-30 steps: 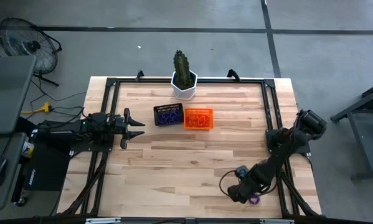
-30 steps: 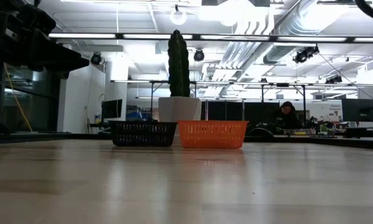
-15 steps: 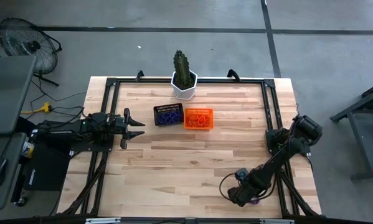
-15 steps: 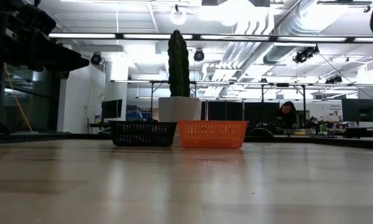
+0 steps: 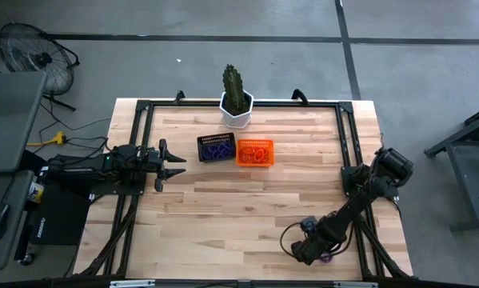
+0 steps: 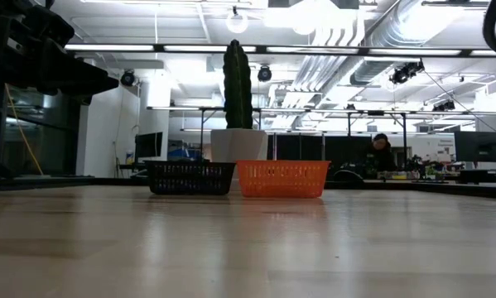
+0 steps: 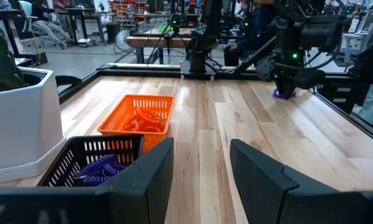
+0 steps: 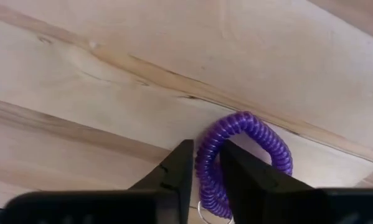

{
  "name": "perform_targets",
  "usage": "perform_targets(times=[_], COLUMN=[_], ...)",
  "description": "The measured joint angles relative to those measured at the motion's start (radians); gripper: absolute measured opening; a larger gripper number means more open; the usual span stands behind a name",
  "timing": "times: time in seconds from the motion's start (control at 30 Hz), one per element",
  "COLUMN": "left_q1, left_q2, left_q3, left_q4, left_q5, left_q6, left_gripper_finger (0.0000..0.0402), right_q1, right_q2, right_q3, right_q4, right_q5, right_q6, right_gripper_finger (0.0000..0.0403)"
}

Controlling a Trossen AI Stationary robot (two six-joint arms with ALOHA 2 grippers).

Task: Sort spring keychains
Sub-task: Put the purple spring keychain in the black bin

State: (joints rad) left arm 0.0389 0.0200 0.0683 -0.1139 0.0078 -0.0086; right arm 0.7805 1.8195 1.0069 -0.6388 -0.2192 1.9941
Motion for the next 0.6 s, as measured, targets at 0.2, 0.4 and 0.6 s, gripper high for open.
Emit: perform_targets(times=[0.2, 0.4, 0.6], left_q1=[0.0, 0.0, 0.0], left_q2=[0.0, 0.0, 0.0], left_q3=[0.0, 0.0, 0.0], left_q4=[0.0, 0.0, 0.0], left_q5=[0.0, 0.0, 0.0], left_q6=[0.0, 0.0, 0.0], left_gripper_finger=[0.0156, 0.0156, 0.0156], right_q1=[-0.032, -0.07, -0.13], right_q2=[0.001, 0.003, 0.003], right_q3=[0.0, 0.01, 0.051], right_q4=[-0.004, -0.021, -0.056], right_q5=[-0.002, -0.009, 0.056], right_q6=[-0.036, -0.087, -0.164], right_gripper_finger=[0.0033, 0.0019, 0.0029])
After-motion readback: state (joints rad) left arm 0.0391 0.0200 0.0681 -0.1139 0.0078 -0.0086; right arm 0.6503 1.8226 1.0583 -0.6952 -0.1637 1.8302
